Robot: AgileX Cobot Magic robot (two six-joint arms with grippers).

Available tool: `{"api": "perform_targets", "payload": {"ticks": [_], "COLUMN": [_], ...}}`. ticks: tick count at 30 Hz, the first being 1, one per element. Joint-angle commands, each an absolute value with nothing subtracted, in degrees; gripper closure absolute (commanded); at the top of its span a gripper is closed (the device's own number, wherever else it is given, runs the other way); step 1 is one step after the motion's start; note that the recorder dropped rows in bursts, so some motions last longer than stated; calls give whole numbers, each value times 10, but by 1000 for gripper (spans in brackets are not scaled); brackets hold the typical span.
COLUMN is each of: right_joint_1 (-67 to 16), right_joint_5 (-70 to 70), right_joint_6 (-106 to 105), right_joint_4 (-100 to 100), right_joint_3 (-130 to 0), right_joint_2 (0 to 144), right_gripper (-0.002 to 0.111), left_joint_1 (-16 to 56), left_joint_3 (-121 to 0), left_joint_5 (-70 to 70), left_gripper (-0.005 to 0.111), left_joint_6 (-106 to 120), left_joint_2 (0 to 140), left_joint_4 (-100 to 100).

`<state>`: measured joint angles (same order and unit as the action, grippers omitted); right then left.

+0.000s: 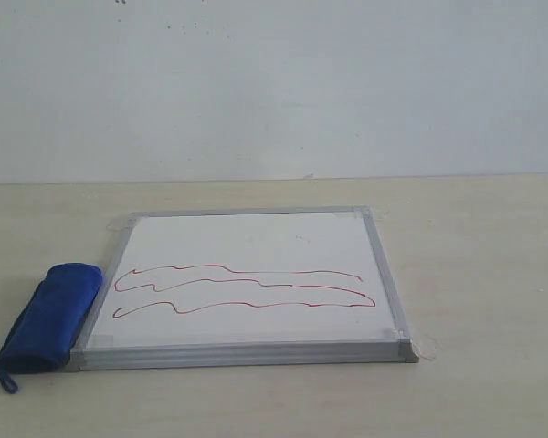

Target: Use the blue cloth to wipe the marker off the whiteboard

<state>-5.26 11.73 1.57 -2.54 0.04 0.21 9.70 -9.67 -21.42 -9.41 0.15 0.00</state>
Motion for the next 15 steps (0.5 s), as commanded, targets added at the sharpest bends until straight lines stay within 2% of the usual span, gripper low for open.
{"api": "perform_targets", "payload": {"ticks": [1, 7, 12, 15], "right_joint_1": [-51, -51, -51, -51], "right_joint_5": [114, 114, 114, 114], "right_joint_6": [13, 13, 13, 13], "right_joint_4": [-24, -24, -24, -24], "right_joint_3": [0, 0, 0, 0], "right_joint_2": [0, 0, 0, 0], "right_gripper": [108, 108, 108, 108], "left_joint_1": [98, 98, 98, 99], "left_joint_3": [-160, -164, -171, -260], "left_joint_5": [-204, -125, -35, -108], "left_gripper": [103, 103, 103, 103], "left_joint_6": [-94, -94, -127, -124], "left_joint_2": [0, 0, 0, 84], "left_joint_4": [-11, -11, -135, -127]}}
